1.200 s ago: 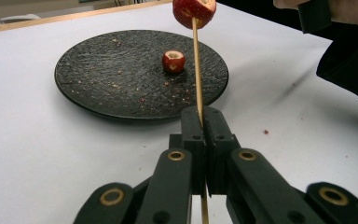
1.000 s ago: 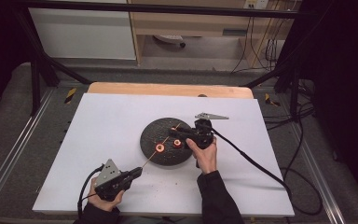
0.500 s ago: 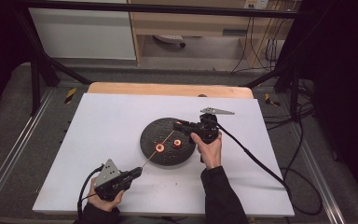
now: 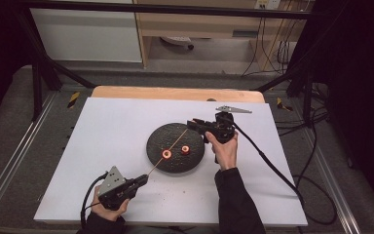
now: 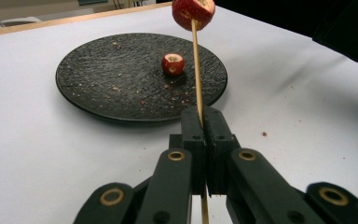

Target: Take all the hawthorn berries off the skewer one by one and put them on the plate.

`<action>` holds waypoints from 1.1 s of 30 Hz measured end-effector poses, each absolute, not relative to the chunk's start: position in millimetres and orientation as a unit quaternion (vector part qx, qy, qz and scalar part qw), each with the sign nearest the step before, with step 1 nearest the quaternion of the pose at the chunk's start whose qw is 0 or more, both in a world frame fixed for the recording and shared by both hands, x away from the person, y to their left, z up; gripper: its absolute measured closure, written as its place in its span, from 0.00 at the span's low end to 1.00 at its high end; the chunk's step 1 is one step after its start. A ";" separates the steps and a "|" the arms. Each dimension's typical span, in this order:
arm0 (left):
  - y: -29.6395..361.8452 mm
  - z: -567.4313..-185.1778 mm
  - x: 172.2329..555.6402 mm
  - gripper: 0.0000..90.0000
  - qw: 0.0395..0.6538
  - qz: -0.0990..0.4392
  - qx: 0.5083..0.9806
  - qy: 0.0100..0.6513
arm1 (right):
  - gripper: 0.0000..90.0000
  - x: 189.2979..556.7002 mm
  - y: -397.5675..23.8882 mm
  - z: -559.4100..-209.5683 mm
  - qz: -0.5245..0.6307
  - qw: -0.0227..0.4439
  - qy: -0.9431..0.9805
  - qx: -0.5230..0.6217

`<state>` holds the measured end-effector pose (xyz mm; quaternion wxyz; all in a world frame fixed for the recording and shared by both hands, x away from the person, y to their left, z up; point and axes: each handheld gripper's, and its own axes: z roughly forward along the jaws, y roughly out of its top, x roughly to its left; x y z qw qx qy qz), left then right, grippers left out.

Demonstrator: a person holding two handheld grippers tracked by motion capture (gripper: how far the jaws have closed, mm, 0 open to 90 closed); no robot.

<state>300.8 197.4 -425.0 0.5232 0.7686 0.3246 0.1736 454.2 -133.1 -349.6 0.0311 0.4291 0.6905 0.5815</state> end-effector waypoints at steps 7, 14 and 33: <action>198.5 -424.7 301.0 0.98 0.525 0.175 0.766 0.327 | 0.71 460.3 -143.8 -341.2 0.583 0.042 0.683 0.438; 201.4 -423.8 301.9 0.98 0.526 0.179 0.762 0.332 | 0.71 467.1 -145.1 -345.3 0.566 0.058 0.692 0.444; 202.3 -425.5 304.3 0.98 0.521 0.179 0.763 0.338 | 0.70 489.1 -108.6 -414.1 0.501 0.042 0.729 0.465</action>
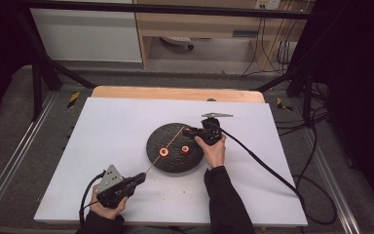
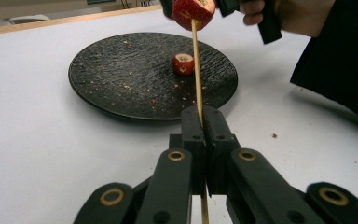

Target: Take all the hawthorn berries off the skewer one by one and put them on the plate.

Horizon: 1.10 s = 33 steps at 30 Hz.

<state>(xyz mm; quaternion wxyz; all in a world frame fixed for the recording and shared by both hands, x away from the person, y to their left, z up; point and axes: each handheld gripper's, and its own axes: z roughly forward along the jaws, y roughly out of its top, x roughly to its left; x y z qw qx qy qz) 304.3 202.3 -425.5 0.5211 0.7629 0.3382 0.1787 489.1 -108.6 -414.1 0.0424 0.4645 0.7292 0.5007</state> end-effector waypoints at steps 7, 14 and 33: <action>202.3 -426.3 305.3 0.98 0.521 0.177 0.763 0.340 | 0.70 492.1 -98.5 -438.0 0.476 0.038 0.742 0.471; 201.5 -427.2 305.8 0.98 0.518 0.178 0.765 0.339 | 0.70 492.9 -94.9 -449.4 0.459 0.043 0.751 0.472; 201.2 -426.3 305.3 0.98 0.518 0.179 0.765 0.337 | 0.39 473.0 -101.0 -418.2 0.485 0.061 0.752 0.442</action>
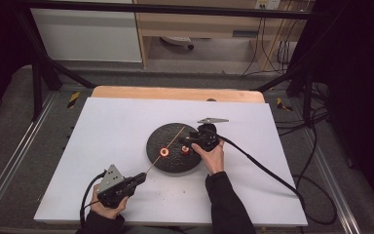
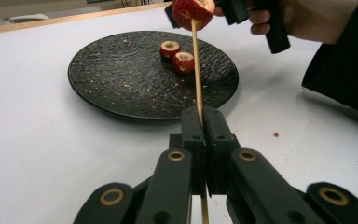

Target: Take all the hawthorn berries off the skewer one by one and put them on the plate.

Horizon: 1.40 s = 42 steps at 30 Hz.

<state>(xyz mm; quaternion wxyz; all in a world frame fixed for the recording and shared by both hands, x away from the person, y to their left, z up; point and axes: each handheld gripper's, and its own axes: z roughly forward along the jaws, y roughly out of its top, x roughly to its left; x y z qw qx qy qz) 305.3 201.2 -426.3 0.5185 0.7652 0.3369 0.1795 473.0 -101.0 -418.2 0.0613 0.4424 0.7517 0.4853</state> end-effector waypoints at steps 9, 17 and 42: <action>200.0 -426.7 305.0 0.98 0.519 0.178 0.765 0.337 | 0.15 449.9 -103.8 -398.8 0.494 0.058 0.762 0.415; 198.9 -426.5 304.9 0.98 0.518 0.179 0.767 0.335 | 0.06 427.5 -106.0 -390.5 0.501 0.045 0.765 0.401; 192.7 -428.6 305.3 0.98 0.515 0.173 0.771 0.331 | 0.08 400.4 -86.0 -401.6 0.534 0.000 0.751 0.388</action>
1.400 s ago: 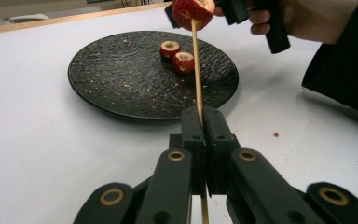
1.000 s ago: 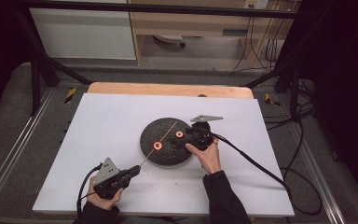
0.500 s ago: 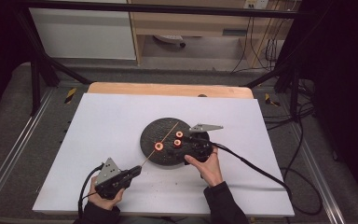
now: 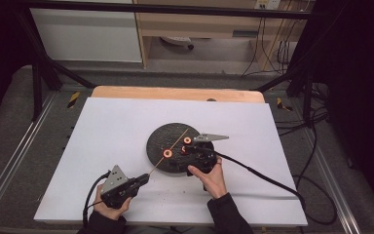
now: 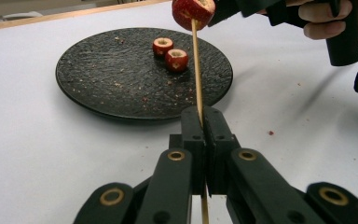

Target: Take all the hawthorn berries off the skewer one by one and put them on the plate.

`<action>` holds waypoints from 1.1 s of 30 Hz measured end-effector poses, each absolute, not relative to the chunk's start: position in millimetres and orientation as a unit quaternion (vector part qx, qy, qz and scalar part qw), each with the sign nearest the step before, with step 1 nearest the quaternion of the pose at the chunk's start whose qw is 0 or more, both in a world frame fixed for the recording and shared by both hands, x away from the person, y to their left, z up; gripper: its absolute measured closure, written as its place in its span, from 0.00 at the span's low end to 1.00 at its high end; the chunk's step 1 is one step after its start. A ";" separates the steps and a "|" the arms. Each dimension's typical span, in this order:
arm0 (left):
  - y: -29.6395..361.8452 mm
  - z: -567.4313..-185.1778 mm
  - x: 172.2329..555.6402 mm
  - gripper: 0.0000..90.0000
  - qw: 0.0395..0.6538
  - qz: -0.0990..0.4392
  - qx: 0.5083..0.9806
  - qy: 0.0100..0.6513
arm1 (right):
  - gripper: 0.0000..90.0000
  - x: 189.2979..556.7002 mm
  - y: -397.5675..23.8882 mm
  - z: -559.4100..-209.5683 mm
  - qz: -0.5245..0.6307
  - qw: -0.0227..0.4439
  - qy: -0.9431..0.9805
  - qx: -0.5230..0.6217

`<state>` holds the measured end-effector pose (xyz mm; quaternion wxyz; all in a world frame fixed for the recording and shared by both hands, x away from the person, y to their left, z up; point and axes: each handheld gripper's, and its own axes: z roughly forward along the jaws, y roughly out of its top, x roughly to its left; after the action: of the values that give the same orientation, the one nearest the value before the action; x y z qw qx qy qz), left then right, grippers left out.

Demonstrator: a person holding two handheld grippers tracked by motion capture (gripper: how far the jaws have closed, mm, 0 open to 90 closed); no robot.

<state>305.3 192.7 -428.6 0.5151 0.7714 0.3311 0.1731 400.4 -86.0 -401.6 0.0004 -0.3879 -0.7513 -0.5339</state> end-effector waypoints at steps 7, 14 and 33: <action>190.8 -428.7 304.3 0.98 0.515 0.173 0.772 0.328 | 0.18 403.1 -78.0 -402.6 -0.547 0.007 -0.744 -0.384; 189.3 -429.0 304.4 0.98 0.515 0.173 0.774 0.326 | 0.37 405.7 -75.2 -405.3 -0.557 0.024 -0.739 -0.379; 187.1 -429.4 303.2 0.98 0.514 0.170 0.776 0.322 | 0.68 407.7 -74.8 -406.3 -0.564 0.061 -0.734 -0.374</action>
<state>303.2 187.1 -429.4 0.5141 0.7763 0.3225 0.1703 407.7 -74.8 -406.3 0.0608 -0.3735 -0.7339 -0.5641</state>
